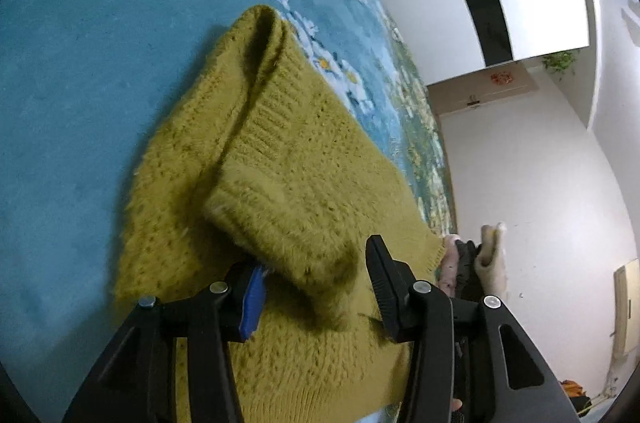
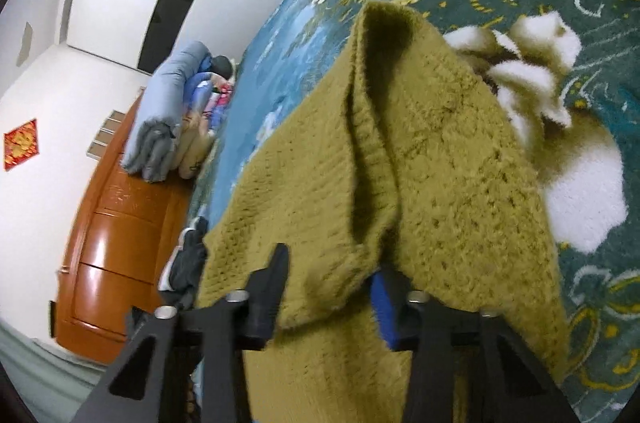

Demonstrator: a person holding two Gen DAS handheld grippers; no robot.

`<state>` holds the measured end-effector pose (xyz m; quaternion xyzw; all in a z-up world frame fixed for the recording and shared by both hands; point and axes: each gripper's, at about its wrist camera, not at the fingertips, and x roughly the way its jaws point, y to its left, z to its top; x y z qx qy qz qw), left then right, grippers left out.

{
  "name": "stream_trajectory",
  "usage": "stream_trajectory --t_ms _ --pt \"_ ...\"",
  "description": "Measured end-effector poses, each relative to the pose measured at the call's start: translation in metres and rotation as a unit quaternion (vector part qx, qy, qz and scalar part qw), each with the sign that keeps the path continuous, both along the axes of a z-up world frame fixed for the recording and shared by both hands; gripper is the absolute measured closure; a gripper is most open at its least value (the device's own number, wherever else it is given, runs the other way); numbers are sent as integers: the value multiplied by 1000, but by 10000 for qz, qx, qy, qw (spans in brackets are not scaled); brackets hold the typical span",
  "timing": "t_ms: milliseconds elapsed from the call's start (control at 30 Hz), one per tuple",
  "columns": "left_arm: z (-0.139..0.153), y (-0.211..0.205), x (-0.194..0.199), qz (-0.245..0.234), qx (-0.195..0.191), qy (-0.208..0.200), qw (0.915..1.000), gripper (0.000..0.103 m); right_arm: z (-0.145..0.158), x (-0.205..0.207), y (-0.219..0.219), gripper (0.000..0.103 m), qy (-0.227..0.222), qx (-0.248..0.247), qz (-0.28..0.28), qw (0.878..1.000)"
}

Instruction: Fold clothes

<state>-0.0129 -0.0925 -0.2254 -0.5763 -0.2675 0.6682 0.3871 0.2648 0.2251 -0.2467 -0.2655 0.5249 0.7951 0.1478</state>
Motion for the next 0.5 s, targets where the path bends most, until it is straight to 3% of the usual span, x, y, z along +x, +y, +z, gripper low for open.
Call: stream_trajectory --t_ms 67,100,167,200,300,500 --pt "-7 4 0 -13 -60 -53 10000 66 -3 -2 0 81 -71 45 22 10000" --pt "-10 5 0 -15 -76 -69 9999 69 -4 -2 0 83 -66 34 13 10000" --pt "-13 5 1 0 -140 -64 9999 90 -5 0 1 87 -60 40 -1 10000" --pt "-17 0 3 -23 -173 -9 9998 93 -4 1 2 87 -64 60 -3 10000" --pt "-2 -6 11 -113 -257 411 9988 94 7 0 2 88 -81 309 56 9995" --pt "64 -14 49 -425 156 1293 9906 94 67 30 0 90 408 1128 29 9928"
